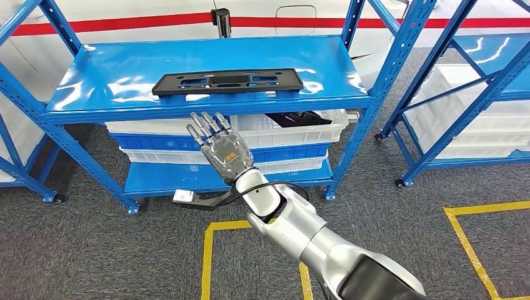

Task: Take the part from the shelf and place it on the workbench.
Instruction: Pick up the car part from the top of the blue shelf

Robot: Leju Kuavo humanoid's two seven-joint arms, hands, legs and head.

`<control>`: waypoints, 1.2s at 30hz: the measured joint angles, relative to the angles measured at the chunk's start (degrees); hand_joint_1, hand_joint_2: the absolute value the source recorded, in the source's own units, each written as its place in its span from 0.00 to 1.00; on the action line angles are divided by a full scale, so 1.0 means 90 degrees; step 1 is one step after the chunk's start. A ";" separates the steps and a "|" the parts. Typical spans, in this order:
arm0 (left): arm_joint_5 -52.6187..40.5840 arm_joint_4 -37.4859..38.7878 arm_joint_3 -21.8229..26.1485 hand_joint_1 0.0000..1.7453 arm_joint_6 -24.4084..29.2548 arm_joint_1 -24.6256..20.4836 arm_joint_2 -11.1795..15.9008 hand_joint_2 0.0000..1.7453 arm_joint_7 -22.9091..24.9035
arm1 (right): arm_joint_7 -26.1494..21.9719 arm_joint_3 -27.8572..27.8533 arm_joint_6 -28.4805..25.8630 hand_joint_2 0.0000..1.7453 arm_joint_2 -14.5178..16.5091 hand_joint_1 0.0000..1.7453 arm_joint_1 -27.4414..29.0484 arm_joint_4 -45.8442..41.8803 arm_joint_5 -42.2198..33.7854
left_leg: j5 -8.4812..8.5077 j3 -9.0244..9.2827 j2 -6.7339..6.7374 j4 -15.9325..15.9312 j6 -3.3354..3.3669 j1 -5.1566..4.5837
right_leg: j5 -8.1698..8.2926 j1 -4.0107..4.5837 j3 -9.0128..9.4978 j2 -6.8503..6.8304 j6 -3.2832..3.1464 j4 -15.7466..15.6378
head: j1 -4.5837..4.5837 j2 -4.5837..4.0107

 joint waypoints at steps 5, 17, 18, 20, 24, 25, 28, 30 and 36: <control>0.0000 0.0001 -0.0001 0.00 0.0009 0.0001 0.0001 0.00 0.0000 | -0.0009 -0.0023 -0.0053 1.00 0.0036 0.00 -0.0016 0.0097 -0.0002 | 0.0000 0.0000 0.0000 0.0000 0.0000 0.0000 | 0.0000 0.0000 0.0000 0.0000 0.0000 0.0000 | 0.0000 0.0000; 0.0007 0.0003 -0.0005 0.00 0.0152 0.0001 0.0002 0.00 0.0021 | -0.0141 -0.0001 -0.0327 1.00 0.0165 0.00 0.0009 0.0190 0.0000 | 0.0000 0.0000 0.0000 0.0000 0.0000 0.0000 | 0.0000 0.0000 -0.0001 0.0000 0.0000 0.0000 | 0.0000 0.0000; 0.0006 0.0003 -0.0006 0.00 0.0154 0.0001 0.0002 0.00 0.0029 | -0.0141 0.0003 -0.0339 1.00 0.0169 0.00 0.0019 0.0190 0.0002 | 0.0000 0.0000 0.0000 0.0000 0.0000 0.0000 | 0.0000 0.0000 -0.0001 0.0000 0.0000 0.0000 | 0.0000 0.0000; 0.0002 0.0003 -0.0009 0.00 0.0162 0.0002 0.0004 0.00 0.0048 | -0.0137 0.0009 -0.0360 1.00 0.0172 0.00 0.0050 0.0190 0.0006 | 0.0000 -0.0001 0.0000 0.0001 0.0000 -0.0001 | 0.0000 -0.0001 -0.0001 0.0000 0.0000 0.0000 | 0.0000 0.0000; 0.0000 0.0005 -0.0021 0.00 0.0194 0.0001 0.0006 0.00 0.0076 | -0.0119 0.0013 -0.0374 1.00 0.0173 0.00 0.0112 0.0190 0.0007 | -0.0001 -0.0001 0.0000 0.0005 0.0000 -0.0010 | 0.0002 -0.0007 -0.0001 0.0000 0.0003 -0.0002 | 0.0000 0.0000; 0.0000 0.0005 -0.0025 0.00 0.0200 0.0001 0.0007 0.00 0.0077 | -0.0117 0.0013 -0.0376 1.00 0.0173 0.00 0.0120 0.0190 0.0007 | -0.0001 -0.0001 0.0000 0.0006 0.0001 -0.0013 | 0.0002 -0.0011 -0.0001 0.0000 0.0003 -0.0002 | 0.0000 0.0000; -0.0001 0.0005 -0.0031 0.00 0.0203 0.0001 0.0014 0.00 0.0081 | -0.0116 0.0013 -0.0379 1.00 0.0173 0.00 0.0138 0.0190 0.0007 | -0.0002 -0.0002 0.0001 0.0010 0.0003 -0.0028 | 0.0005 -0.0025 -0.0001 0.0000 0.0007 -0.0003 | 0.0000 0.0000; -0.0003 0.0005 -0.0033 0.00 0.0204 0.0001 0.0019 0.00 0.0086 | -0.0115 0.0013 -0.0379 1.00 0.0174 0.00 0.0143 0.0190 0.0007 | -0.0005 -0.0006 0.0000 0.0016 0.0006 -0.0040 | 0.0009 -0.0037 -0.0003 -0.0001 0.0014 -0.0004 | 0.0000 0.0000; -0.0010 0.0005 -0.0050 0.00 0.0211 0.0004 0.0047 0.00 0.0101 | -0.0115 0.0014 -0.0359 1.00 0.0222 0.00 0.0141 0.0185 0.0007 | -0.0010 -0.0027 -0.0037 -0.0009 0.0084 -0.0021 | -0.0005 -0.0057 -0.0034 0.0008 0.0067 0.0007 | -0.0001 0.0000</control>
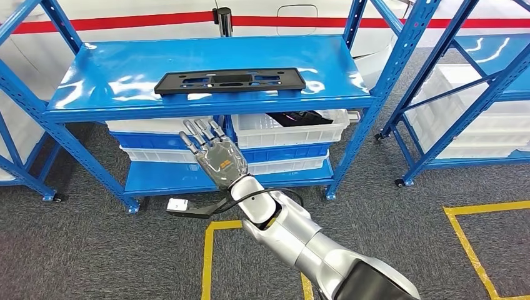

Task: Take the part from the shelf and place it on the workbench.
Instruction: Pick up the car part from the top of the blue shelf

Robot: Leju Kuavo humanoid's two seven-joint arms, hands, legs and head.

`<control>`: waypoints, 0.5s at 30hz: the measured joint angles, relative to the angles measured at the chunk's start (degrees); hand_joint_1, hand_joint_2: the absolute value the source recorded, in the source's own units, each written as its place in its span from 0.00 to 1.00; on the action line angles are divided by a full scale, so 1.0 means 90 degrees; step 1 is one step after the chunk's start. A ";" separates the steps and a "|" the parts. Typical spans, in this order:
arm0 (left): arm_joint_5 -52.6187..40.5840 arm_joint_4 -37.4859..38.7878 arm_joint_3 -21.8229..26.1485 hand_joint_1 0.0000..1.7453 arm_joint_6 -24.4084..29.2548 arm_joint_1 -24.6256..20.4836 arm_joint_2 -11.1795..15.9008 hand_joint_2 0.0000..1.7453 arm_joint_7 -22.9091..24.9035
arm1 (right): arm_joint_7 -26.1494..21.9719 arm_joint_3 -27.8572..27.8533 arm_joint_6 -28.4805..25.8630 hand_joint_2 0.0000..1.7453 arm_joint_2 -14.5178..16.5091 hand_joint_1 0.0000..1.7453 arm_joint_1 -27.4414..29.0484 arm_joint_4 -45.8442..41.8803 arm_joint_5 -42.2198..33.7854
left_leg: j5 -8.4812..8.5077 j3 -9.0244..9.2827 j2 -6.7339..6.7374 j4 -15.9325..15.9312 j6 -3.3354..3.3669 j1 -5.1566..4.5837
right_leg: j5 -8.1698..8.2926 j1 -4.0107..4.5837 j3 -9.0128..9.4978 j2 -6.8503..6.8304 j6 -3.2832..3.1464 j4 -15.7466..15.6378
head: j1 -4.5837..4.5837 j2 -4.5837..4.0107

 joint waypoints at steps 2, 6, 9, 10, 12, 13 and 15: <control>-0.0006 0.0000 -0.0011 0.00 -0.0001 -0.0005 -0.0003 0.00 0.0009 | 0.0001 -0.0002 0.0001 1.00 0.0019 0.00 0.0003 -0.0010 0.0000 | 0.0032 0.0040 -0.0025 -0.0062 0.0050 0.0048 | -0.0167 0.0006 -0.0196 0.0151 -0.0017 0.0387 | 0.0001 -0.0001; -0.0011 0.0000 -0.0021 0.00 -0.0002 -0.0016 -0.0005 0.00 0.0014 | 0.0008 -0.0004 0.0007 1.00 -0.0034 0.00 0.0112 -0.0014 0.0000 | 0.0009 0.0068 -0.0130 -0.0069 0.0087 0.0061 | -0.0622 0.0005 -0.1221 0.0391 -0.0085 0.2043 | 0.0002 -0.0001; -0.0012 0.0000 -0.0024 0.00 -0.0004 -0.0009 -0.0012 0.00 0.0015 | 0.0010 -0.0005 0.0007 1.00 -0.0053 0.00 0.0154 -0.0014 0.0000 | -0.0063 0.0158 -0.0231 -0.0062 0.0031 0.0061 | -0.0042 0.0011 -0.1076 0.0409 0.0032 0.1290 | 0.0003 -0.0001; -0.0012 0.0002 -0.0025 0.00 -0.0004 -0.0011 -0.0015 0.00 0.0015 | 0.0010 -0.0005 0.0007 1.00 -0.0055 0.00 0.0154 -0.0013 0.0000 | -0.0104 0.0188 -0.0258 -0.0045 -0.0004 0.0048 | 0.0196 0.0014 -0.0898 0.0412 0.0042 0.0821 | 0.0004 -0.0001; -0.0011 0.0005 -0.0025 0.00 -0.0004 -0.0012 -0.0019 0.00 0.0016 | 0.0011 -0.0006 0.0010 1.00 -0.0055 0.00 0.0156 -0.0013 0.0000 | -0.0174 0.0198 -0.0290 -0.0019 -0.0078 0.0036 | 0.0445 0.0025 -0.0691 0.0418 -0.0036 0.0262 | 0.0001 -0.0001; -0.0012 0.0007 -0.0025 0.00 -0.0004 -0.0008 -0.0018 0.00 0.0016 | 0.0012 -0.0006 0.0011 1.00 -0.0055 0.00 0.0156 -0.0014 0.0000 | -0.0198 0.0190 -0.0296 -0.0008 -0.0114 0.0038 | 0.0442 0.0038 -0.0681 0.0419 -0.0103 0.0226 | 0.0000 -0.0001; -0.0012 0.0009 -0.0026 0.00 -0.0004 0.0000 -0.0010 0.00 0.0018 | 0.0014 -0.0007 0.0012 1.00 -0.0046 0.00 0.0152 -0.0022 0.0000 | -0.0243 0.0197 -0.0289 -0.0004 -0.0192 0.0075 | 0.0420 0.0035 -0.0666 0.0423 -0.0211 0.0217 | 0.0001 0.0000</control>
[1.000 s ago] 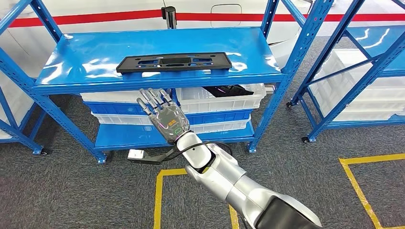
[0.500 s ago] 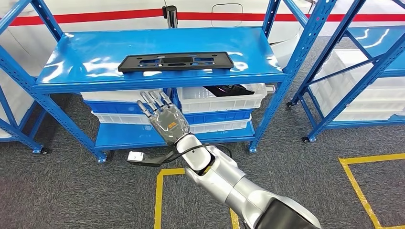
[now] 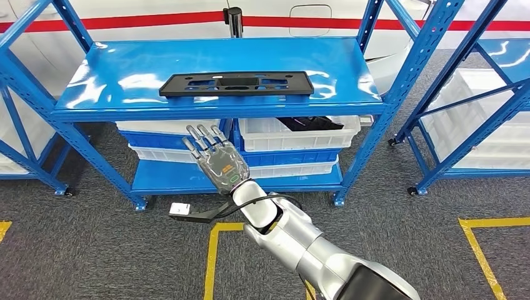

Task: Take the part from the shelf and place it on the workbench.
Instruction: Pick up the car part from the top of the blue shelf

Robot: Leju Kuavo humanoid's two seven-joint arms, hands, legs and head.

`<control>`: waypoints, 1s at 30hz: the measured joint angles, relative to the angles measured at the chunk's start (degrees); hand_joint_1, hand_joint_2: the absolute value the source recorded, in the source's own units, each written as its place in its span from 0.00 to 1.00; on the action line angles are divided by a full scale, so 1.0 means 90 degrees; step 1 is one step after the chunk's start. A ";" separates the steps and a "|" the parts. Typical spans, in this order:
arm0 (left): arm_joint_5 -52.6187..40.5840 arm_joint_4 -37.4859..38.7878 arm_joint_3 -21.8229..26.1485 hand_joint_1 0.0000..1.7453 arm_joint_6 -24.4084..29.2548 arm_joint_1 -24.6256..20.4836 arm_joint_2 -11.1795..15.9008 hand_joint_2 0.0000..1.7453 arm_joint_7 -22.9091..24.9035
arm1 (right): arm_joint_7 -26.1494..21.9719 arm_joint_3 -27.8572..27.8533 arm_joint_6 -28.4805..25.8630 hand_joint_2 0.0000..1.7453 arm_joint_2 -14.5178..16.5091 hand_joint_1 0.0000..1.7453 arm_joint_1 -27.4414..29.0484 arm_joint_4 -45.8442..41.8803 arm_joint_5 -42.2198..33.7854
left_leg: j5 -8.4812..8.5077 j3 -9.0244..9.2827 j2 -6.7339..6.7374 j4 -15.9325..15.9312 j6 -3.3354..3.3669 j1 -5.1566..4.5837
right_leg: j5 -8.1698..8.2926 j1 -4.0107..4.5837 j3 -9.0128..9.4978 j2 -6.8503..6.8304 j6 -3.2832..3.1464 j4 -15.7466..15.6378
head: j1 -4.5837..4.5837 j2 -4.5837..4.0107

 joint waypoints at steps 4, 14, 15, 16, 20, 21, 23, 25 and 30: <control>-0.0013 0.0001 -0.0009 0.00 -0.0001 -0.0017 -0.0007 0.00 -0.0002 | 0.0001 -0.0001 0.0000 1.00 0.0038 0.00 -0.0022 -0.0014 0.0000 | -0.0350 -0.0490 0.0136 0.0966 -0.0184 0.0066 | -0.0105 -0.0028 0.0152 0.0000 -0.0182 -0.0026 | -0.0034 -0.0001; -0.0042 0.0028 -0.0016 0.00 -0.0007 0.0004 0.0001 0.00 -0.0014 | 0.0003 0.0000 0.0007 1.00 0.0027 0.00 -0.0013 -0.0003 0.0004 | 0.0485 -0.0630 0.0249 0.0138 0.0003 0.0016 | -0.0446 0.0071 0.0548 -0.0003 -0.0045 -0.0026 | -0.0032 -0.0001; -0.0044 0.0028 -0.0016 0.00 -0.0010 0.0003 0.0000 0.00 -0.0018 | 0.0016 -0.0002 0.0008 1.00 0.0028 0.00 -0.0009 -0.0007 0.0014 | 0.0464 -0.0592 0.0239 0.0111 0.0050 0.0023 | -0.0461 0.0079 0.0544 -0.0010 -0.0014 0.0006 | -0.0030 -0.0001; -0.0043 0.0028 -0.0016 0.00 -0.0013 0.0008 -0.0005 0.00 -0.0024 | 0.0045 -0.0006 0.0011 1.00 0.0028 0.00 -0.0009 -0.0011 0.0033 | 0.0448 -0.0534 0.0227 0.0075 0.0094 0.0031 | -0.0484 0.0086 0.0531 -0.0011 0.0012 0.0099 | -0.0024 -0.0001; -0.0010 0.0028 -0.0014 0.00 -0.0022 -0.0009 -0.0019 0.00 -0.0036 | 0.0354 -0.0066 0.0054 1.00 0.0002 0.00 -0.0027 -0.0016 0.0131 | 0.0354 -0.0358 0.0172 0.0024 0.0216 0.0045 | -0.0883 0.0075 -0.0283 -0.0001 0.0006 0.1440 | -0.0014 -0.0002; 0.0004 0.0028 -0.0015 0.00 -0.0022 -0.0006 -0.0024 0.00 -0.0035 | 0.0451 -0.0096 0.0063 1.00 -0.0021 0.00 -0.0012 -0.0015 0.0140 | 0.0319 -0.0329 0.0156 0.0025 0.0222 0.0043 | -0.0960 0.0075 -0.0546 0.0000 0.0022 0.1763 | -0.0011 -0.0002; 0.0023 0.0028 -0.0016 0.00 -0.0022 0.0014 -0.0038 0.00 -0.0034 | 0.0629 -0.0176 0.0074 1.00 -0.0071 0.00 0.0006 -0.0010 0.0151 | 0.0236 -0.0228 0.0123 0.0026 0.0208 0.0039 | -0.0805 0.0071 -0.0741 -0.0001 0.0109 0.1740 | -0.0010 -0.0002; 0.0029 0.0029 -0.0015 0.00 -0.0021 0.0025 -0.0052 0.00 -0.0032 | 0.0804 -0.0261 0.0094 1.00 -0.0111 0.00 -0.0017 0.0001 0.0154 | 0.0128 -0.0086 0.0102 0.0025 0.0171 0.0039 | -0.0250 0.0063 -0.0504 -0.0002 0.0194 0.0873 | -0.0008 -0.0002; 0.0052 0.0030 -0.0015 0.00 -0.0003 0.0016 -0.0065 0.00 -0.0019 | 0.1200 -0.0455 0.0099 1.00 -0.0197 0.00 -0.0144 0.0092 0.0156 | -0.0068 0.0062 0.0096 0.0099 -0.0002 0.0020 | 0.0054 0.0069 -0.0152 0.0002 -0.0119 0.0058 | -0.0010 -0.0002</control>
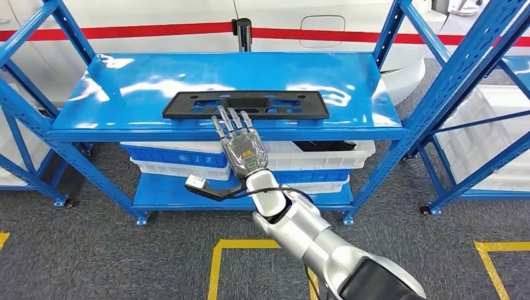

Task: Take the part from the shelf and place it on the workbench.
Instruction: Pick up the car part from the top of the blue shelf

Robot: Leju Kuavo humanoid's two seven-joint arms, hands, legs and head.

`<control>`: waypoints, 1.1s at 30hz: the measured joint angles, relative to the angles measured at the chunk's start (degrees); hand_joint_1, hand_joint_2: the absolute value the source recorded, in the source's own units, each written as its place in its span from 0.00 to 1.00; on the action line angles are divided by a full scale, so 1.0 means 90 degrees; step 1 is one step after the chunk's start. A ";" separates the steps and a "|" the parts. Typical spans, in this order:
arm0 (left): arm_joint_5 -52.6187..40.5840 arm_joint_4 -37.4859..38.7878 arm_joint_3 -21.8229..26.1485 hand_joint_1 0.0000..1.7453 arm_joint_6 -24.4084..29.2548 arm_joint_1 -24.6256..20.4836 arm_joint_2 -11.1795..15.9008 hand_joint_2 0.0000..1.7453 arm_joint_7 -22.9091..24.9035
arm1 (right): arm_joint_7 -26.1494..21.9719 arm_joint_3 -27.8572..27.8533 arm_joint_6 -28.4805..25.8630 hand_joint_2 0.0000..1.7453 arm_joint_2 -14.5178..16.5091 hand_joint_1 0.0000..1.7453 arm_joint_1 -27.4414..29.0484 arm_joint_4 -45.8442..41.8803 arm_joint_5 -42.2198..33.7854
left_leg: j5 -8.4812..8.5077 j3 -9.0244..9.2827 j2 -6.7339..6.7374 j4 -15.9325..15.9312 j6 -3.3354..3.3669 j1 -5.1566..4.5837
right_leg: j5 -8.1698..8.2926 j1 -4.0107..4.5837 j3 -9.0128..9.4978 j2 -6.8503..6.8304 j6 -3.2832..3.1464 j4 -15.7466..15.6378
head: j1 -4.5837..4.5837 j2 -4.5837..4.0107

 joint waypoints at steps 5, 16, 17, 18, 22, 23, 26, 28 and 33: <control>0.0032 0.0000 -0.0001 0.00 0.0000 -0.0012 -0.0024 0.00 0.0007 | 0.0234 -0.0154 -0.0009 1.00 -0.0061 0.00 -0.0115 0.0030 0.0004 | -0.0352 -0.0776 0.0079 0.1354 -0.0171 0.0068 | -0.0125 -0.0057 0.0246 0.0020 -0.0170 -0.0030 | -0.0015 0.0000; 0.0052 0.0016 -0.0004 0.00 0.0021 0.0008 -0.0023 0.00 0.0021 | 0.0350 -0.0324 0.0072 1.00 -0.0153 0.00 -0.0080 0.0059 0.0007 | 0.0625 -0.0708 0.0082 -0.0024 0.0164 -0.0036 | -0.0547 0.0035 0.0802 0.0058 0.0058 0.0007 | -0.0016 0.0000; 0.0054 0.0017 -0.0003 0.00 0.0022 0.0011 -0.0027 0.00 0.0021 | 0.0336 -0.0342 0.0080 1.00 -0.0155 0.00 -0.0084 0.0060 0.0007 | 0.0632 -0.0631 0.0082 -0.0060 0.0199 -0.0021 | -0.0589 0.0046 0.0769 0.0056 0.0078 0.0148 | -0.0010 0.0000; 0.0055 0.0017 -0.0002 0.00 0.0022 0.0005 -0.0030 0.00 0.0020 | 0.0321 -0.0356 0.0090 1.00 -0.0159 0.00 -0.0095 0.0060 0.0007 | 0.0623 -0.0558 0.0082 -0.0081 0.0227 -0.0004 | -0.0679 0.0042 0.0653 0.0054 0.0077 0.0380 | -0.0006 0.0000; 0.0055 0.0017 -0.0004 0.00 0.0021 -0.0019 -0.0040 0.00 0.0015 | 0.0273 -0.0375 0.0126 1.00 -0.0183 0.00 -0.0032 0.0062 0.0007 | 0.0503 -0.0451 0.0052 -0.0093 0.0254 0.0005 | -0.1131 0.0006 -0.0318 0.0052 0.0087 0.1751 | -0.0001 -0.0001; 0.0055 0.0017 -0.0004 0.00 0.0020 -0.0014 -0.0044 0.00 0.0015 | 0.0267 -0.0378 0.0131 1.00 -0.0189 0.00 -0.0004 0.0062 0.0007 | 0.0464 -0.0412 0.0040 -0.0091 0.0241 0.0006 | -0.1074 -0.0004 -0.0427 0.0051 0.0135 0.1751 | -0.0001 -0.0001; 0.0055 0.0017 -0.0004 0.00 0.0019 -0.0006 -0.0056 0.00 0.0015 | 0.0258 -0.0379 0.0137 1.00 -0.0197 0.00 0.0024 0.0062 0.0007 | 0.0397 -0.0326 0.0020 -0.0088 0.0211 0.0009 | -0.0767 -0.0032 -0.0388 0.0050 0.0253 0.1335 | -0.0001 -0.0001; 0.0055 0.0017 -0.0004 0.00 0.0019 -0.0006 -0.0057 0.00 0.0015 | 0.0258 -0.0379 0.0137 1.00 -0.0197 0.00 0.0024 0.0062 0.0007 | 0.0396 -0.0324 0.0020 -0.0088 0.0211 0.0009 | -0.0756 -0.0032 -0.0382 0.0050 0.0256 0.1318 | -0.0001 -0.0001; 0.0055 0.0017 -0.0004 0.00 0.0020 -0.0006 -0.0058 0.00 0.0015 | 0.0256 -0.0379 0.0137 1.00 -0.0197 0.00 0.0024 0.0062 0.0007 | 0.0386 -0.0310 0.0017 -0.0088 0.0206 0.0009 | -0.0692 -0.0037 -0.0347 0.0049 0.0274 0.1212 | -0.0001 -0.0001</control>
